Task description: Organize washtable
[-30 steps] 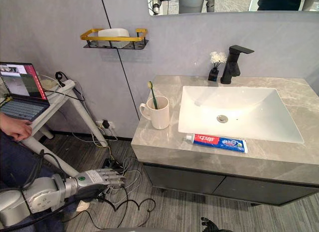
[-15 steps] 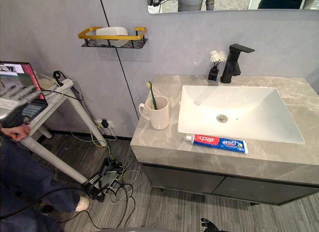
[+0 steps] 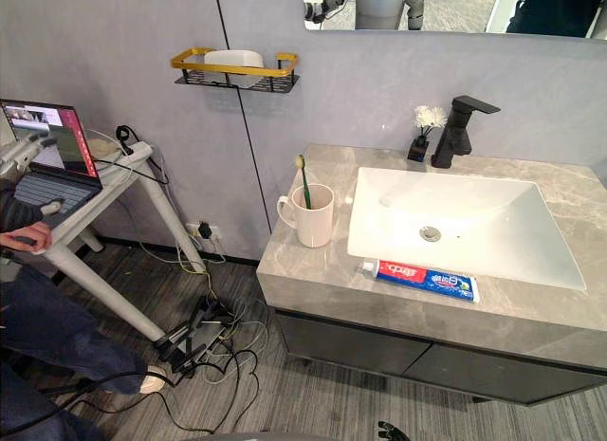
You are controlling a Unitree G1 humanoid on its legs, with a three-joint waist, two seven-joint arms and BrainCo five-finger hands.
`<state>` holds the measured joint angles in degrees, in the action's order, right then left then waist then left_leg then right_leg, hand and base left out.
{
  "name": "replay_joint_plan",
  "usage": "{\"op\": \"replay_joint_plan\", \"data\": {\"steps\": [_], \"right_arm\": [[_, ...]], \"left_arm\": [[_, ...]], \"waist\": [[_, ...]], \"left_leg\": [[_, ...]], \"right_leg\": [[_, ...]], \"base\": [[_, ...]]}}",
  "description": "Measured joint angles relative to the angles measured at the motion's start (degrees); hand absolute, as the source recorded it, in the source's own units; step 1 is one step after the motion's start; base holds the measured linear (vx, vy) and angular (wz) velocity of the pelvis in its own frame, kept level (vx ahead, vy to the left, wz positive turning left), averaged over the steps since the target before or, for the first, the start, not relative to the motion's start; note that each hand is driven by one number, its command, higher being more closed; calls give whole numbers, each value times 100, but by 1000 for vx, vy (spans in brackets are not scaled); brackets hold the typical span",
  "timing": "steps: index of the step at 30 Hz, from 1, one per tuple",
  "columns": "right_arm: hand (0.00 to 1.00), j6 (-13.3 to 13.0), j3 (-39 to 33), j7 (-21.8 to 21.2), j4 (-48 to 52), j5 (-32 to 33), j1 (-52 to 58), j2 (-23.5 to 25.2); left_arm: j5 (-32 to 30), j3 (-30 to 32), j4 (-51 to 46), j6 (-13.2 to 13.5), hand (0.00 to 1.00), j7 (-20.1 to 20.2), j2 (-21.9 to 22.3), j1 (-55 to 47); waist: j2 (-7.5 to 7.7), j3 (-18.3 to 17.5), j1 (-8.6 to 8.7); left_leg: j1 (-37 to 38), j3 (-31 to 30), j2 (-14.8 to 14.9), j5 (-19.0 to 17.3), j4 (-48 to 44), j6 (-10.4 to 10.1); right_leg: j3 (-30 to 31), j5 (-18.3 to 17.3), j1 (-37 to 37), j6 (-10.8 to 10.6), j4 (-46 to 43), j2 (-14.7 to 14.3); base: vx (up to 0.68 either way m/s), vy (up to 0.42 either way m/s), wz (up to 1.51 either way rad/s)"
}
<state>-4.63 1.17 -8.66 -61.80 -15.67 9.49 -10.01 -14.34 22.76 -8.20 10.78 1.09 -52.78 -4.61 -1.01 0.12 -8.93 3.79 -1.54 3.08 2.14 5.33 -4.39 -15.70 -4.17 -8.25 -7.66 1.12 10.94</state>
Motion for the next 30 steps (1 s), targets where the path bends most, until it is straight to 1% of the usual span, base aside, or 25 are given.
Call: {"op": "replay_joint_plan", "data": {"steps": [2, 3, 4, 5, 8, 10, 11, 12, 13, 14, 15, 16, 18, 19, 20, 21, 22, 24, 25, 27, 29, 30], "right_arm": [[0, -16, 8, 29, -37, 42, -13, 9], [0, -26, 14, 49, -59, 48, -11, 18], [0, -44, 12, 83, -119, 66, -23, 15], [0, -63, 13, 103, -174, 144, -33, 14], [0, -77, 12, 108, -215, 184, -54, 2], [0, -84, 14, 111, -260, 204, -67, -11], [0, -90, 16, 112, -267, 206, -78, -10], [0, -118, 33, 111, -318, 209, -128, -11], [0, -121, 41, 112, -341, 210, -148, -16], [0, -123, 41, 117, -380, 218, -162, -30], [0, -130, 42, 121, -403, 232, -179, -42], [0, -128, 48, 124, -433, 279, -213, -43], [0, -118, 55, 139, -444, 295, -258, -45], [0, -115, 68, 158, -451, 360, -294, -48], [0, -113, 71, 196, -451, 409, -295, -53], [0, -113, 72, 217, -450, 415, -299, -55], [0, -113, 92, 226, -448, 430, -316, -60], [0, -113, 102, 225, -445, 432, -351, -69], [0, -113, 101, 225, -435, 437, -360, -77], [0, -115, 101, 224, -430, 442, -403, -83], [0, -116, 101, 224, -423, 456, -447, -96], [0, -115, 101, 225, -422, 456, -472, -99]], "left_arm": [[299, -2, -918, 182, 0, -33, 326, -339], [361, -28, -1128, 232, 0, -32, 402, -384], [442, -74, -1547, 281, 0, -33, 554, -429], [593, -187, -1922, 353, 0, -32, 626, -436], [869, -506, -2613, 489, 0, -27, 701, -439], [1149, -1043, -3145, 618, 0, 27, 783, -427], [1162, -1205, -3238, 630, 0, 28, 812, -408], [1215, -1654, -3342, 662, 0, 37, 936, -291], [1218, -1848, -3342, 658, 0, 37, 997, -203], [1215, -2171, -3331, 642, 0, 39, 1074, -16], [1211, -2621, -3327, 630, 0, 54, 1179, 303], [1209, -3025, -3317, 614, 0, 94, 1232, 603], [1194, -3545, -3208, 605, 0, 157, 1243, 996], [1183, -3884, -3050, 595, 0, 216, 1291, 1310], [1132, -4288, -2740, 577, 0, 267, 1422, 1737], [1126, -4439, -2608, 571, 0, 273, 1486, 1889], [1055, -4759, -2281, 520, 0, 303, 1676, 2184], [954, -5012, -1930, 454, 0, 393, 1901, 2441], [900, -5169, -1715, 402, 0, 402, 2044, 2603], [733, -5461, -1188, 329, 0, 399, 2366, 2947], [320, -5731, -438, 213, 0, 384, 2921, 3358], [213, -5774, -301, 186, 0, 377, 3036, 3412]], "waist": [[18, -11, 15], [18, -11, 16], [21, -13, 16], [21, -13, 18], [15, -11, 48], [6, -15, 94], [5, -14, 109], [-17, -17, 184], [-29, -23, 206], [-50, -23, 227], [-67, -20, 261], [-73, -24, 330], [-84, -22, 407], [-96, -16, 499], [-109, -9, 532], [-115, -6, 550], [-123, -4, 668], [-146, 8, 705], [-153, 29, 789], [-175, 69, 842], [-206, 95, 976], [-221, 106, 998]], "left_leg": [[-13, 2, 1, 0, -1, -1], [-18, 1, 1, 0, -1, -1], [-28, -2, 1, 0, -2, -1], [-28, -11, 1, 0, -2, -1], [-18, -32, 2, 0, -2, -1], [-13, -40, 3, -1, -11, -2], [-15, -41, 2, -2, -26, -3], [-15, -49, 2, -2, -36, -3], [-15, -47, 2, -2, -41, -3], [-14, -46, 3, -2, -51, -3], [-14, -47, 5, -2, -62, -3], [-14, -47, 7, -2, -71, -3], [-13, -36, 8, -2, -76, -3], [-13, -30, 7, -2, -77, -3], [-11, -3, 9, -2, -77, -3], [-12, 3, 9, -2, -76, -3], [-17, 33, 13, -2, -68, -3], [-20, 86, 19, -2, -56, -3], [-19, 117, 19, -2, -54, -3], [-18, 156, 18, -2, -48, -3], [-40, 187, 19, -2, -49, -2], [-45, 191, 19, -2, -49, -2]], "right_leg": [[10, -5, 26, -1, -22, 0], [10, -6, 33, -1, -27, 0], [8, -7, 43, -1, -31, 1], [0, -16, 41, -6, -42, 0], [-15, -59, 49, 8, -112, 6], [-20, -72, 47, 7, -134, 9], [-20, -72, 44, 8, -140, 12], [-25, -74, 43, 9, -153, 13], [-22, -74, 43, 9, -156, 13], [-20, -74, 43, 9, -164, 14], [-19, -74, 43, 8, -174, 14], [-18, -74, 41, 8, -180, 13], [-6, -73, 47, 8, -185, 14], [-1, -73, 54, 7, -190, 16], [30, -71, 71, 6, -191, 18], [37, -71, 78, 5, -191, 18], [72, -69, 109, 4, -194, 17], [131, -63, 154, 1, -199, 16], [158, -56, 166, -4, -195, 17], [184, -51, 186, -4, -193, 20], [214, -47, 226, -3, -193, 21], [219, -47, 236, -3, -193, 22]], "base": [[0, 0, 0], [0, 0, 0], [0, 0, 0], [0, 0, 0], [-15, -15, 4], [0, 0, 0], [-35, -13, 2], [-35, -10, 1], [-40, -10, 0], [-37, -8, -1], [-44, -10, 0], [-48, -13, -1], [-35, -9, -2], [-37, -5, -6], [-33, -5, -7], [-23, -5, -11], [-8, -4, -9], [-1, -2, -14], [3, -1, -14], [1, -2, -11], [0, -6, -8], [-5, -7, -7]]}}
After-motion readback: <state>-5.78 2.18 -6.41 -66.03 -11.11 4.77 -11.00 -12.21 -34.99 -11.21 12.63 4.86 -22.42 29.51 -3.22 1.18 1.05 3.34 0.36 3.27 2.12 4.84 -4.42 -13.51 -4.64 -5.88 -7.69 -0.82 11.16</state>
